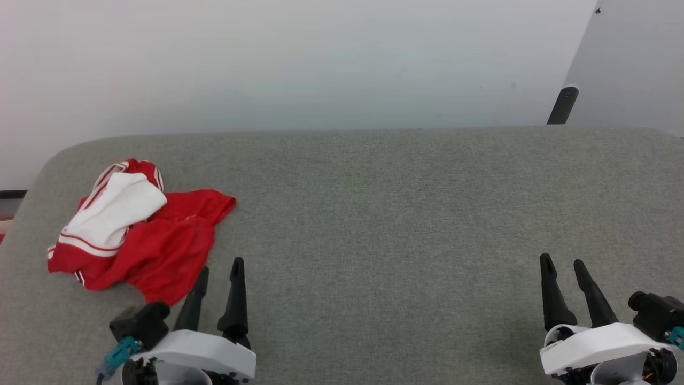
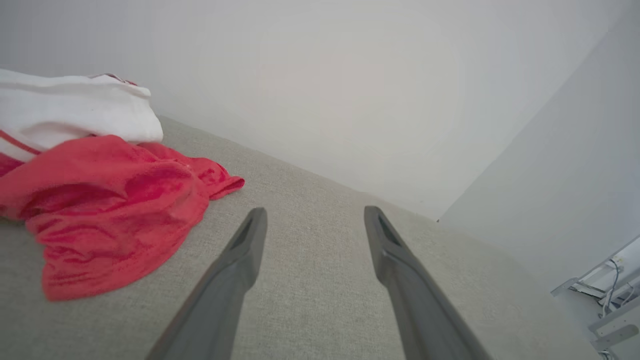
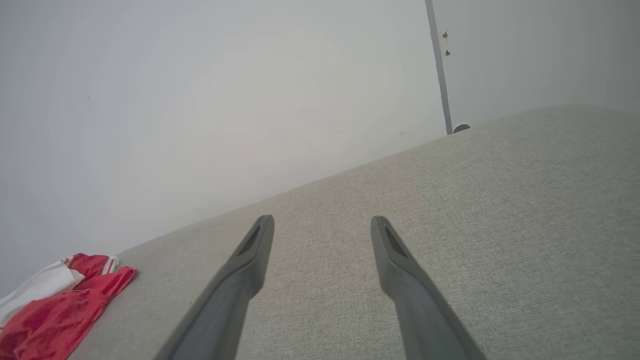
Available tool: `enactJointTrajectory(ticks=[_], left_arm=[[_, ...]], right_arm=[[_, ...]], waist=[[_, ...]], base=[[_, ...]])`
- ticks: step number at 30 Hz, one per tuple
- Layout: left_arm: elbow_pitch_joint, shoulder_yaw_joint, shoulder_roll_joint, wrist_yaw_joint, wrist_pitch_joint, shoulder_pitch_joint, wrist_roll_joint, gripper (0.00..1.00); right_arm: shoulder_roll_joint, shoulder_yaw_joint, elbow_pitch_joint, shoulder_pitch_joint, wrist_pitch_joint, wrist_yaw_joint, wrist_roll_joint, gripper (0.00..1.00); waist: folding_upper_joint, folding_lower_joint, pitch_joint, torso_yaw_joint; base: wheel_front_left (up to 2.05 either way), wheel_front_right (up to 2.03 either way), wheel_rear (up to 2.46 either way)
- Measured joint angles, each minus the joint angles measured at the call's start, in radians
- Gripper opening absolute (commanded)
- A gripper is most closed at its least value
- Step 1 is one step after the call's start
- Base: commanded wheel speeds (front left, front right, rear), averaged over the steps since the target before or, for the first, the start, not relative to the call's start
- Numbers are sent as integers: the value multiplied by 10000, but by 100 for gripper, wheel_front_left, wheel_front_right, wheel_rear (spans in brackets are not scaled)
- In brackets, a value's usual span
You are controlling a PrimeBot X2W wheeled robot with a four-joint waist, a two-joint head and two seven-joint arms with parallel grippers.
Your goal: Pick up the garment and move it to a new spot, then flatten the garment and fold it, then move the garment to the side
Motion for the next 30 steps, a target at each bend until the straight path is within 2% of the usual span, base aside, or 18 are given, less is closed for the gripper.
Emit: enactJointTrajectory(ticks=[13,30], left_arm=[[-481,410,-46,-111,-291,123,2036,100],[-729,627,-219,-290,-631,222,3741,100]], right_arm=[[-2,-79,-132,1,-242,2,-1758,100],[-4,-117,-282,-3,-508,2,-3396,100]], waist=[[0,0,-4,-6],[0,1,-8,-12]], base=[[0,0,0],[0,0,0]])
